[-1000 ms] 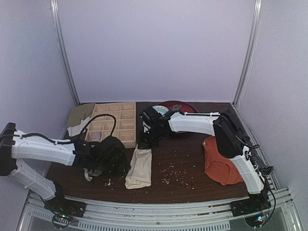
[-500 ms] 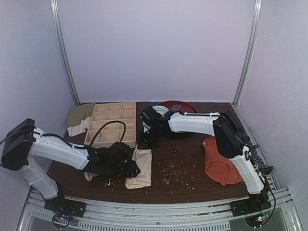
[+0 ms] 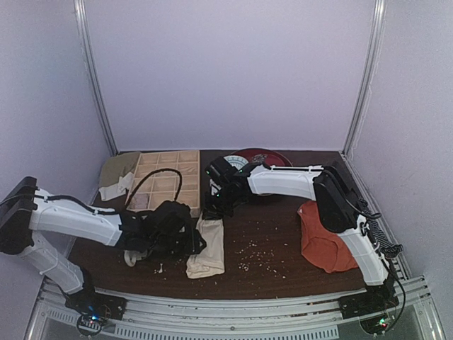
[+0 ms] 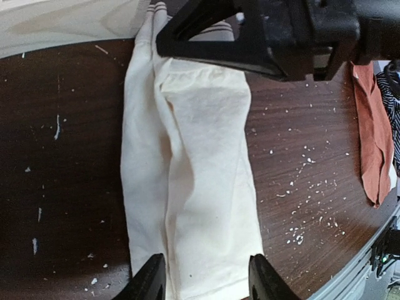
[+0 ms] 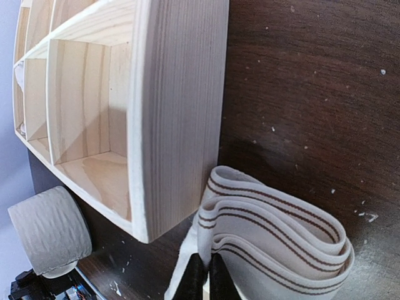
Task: Roll the underwear
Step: Fold the underwear at the center of the board.
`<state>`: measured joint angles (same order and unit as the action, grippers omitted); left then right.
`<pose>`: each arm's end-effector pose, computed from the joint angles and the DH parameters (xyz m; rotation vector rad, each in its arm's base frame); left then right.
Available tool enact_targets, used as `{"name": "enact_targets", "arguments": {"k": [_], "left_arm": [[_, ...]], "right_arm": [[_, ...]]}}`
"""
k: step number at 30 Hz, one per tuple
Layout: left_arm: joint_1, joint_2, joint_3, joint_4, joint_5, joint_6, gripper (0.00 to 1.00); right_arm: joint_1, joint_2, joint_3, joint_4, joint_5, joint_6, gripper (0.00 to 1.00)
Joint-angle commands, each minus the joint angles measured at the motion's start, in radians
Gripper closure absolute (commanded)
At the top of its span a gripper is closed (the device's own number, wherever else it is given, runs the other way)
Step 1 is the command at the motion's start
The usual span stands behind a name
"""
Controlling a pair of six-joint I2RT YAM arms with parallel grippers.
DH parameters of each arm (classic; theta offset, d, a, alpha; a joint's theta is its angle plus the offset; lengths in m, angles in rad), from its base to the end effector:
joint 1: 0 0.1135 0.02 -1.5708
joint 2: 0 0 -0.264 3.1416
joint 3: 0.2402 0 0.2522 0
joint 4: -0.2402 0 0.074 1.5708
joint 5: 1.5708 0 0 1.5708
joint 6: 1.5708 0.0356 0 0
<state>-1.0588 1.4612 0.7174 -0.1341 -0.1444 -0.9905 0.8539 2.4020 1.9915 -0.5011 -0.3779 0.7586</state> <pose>0.1425 -0.2431 0.1702 0.0208 2.5765 -0.6978 0.3378 0.4075 0.1640 -0.3118 2.7486 1.0469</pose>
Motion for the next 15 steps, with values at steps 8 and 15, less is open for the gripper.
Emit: {"name": "enact_targets", "arguments": {"k": [8,15], "left_arm": [[0.008,0.083,0.038,0.043,0.060,0.018,0.45],[0.008,0.091,0.030,0.078,0.087,0.011,0.57]], "right_arm": [[0.006,0.007,-0.003,-0.004,0.001,-0.004,0.99],[0.004,0.009,-0.005,-0.001,0.002,-0.002,0.98]]}}
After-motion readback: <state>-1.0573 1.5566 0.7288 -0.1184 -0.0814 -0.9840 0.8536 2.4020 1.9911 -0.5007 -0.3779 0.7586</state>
